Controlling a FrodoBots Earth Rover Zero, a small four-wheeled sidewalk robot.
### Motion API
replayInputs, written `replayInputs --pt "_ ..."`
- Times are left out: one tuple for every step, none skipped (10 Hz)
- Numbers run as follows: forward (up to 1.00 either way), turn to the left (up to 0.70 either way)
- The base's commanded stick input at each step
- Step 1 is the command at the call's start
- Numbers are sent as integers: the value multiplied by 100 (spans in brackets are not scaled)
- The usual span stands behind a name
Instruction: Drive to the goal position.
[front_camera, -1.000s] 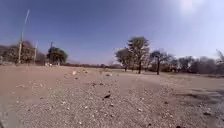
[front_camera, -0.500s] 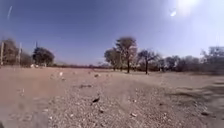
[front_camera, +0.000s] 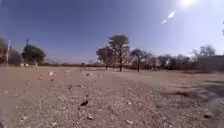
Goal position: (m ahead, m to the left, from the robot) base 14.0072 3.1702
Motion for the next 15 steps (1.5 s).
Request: replayInputs --pt "50 0" --pt "50 0" --pt "50 0" --pt "50 0" --pt "50 0" --pt "50 0" --pt "50 0" --pt "50 0" --pt "50 0" --pt "50 0" --pt "50 0" --pt "50 0" --pt "48 0" --pt "12 0" --pt "0 0"
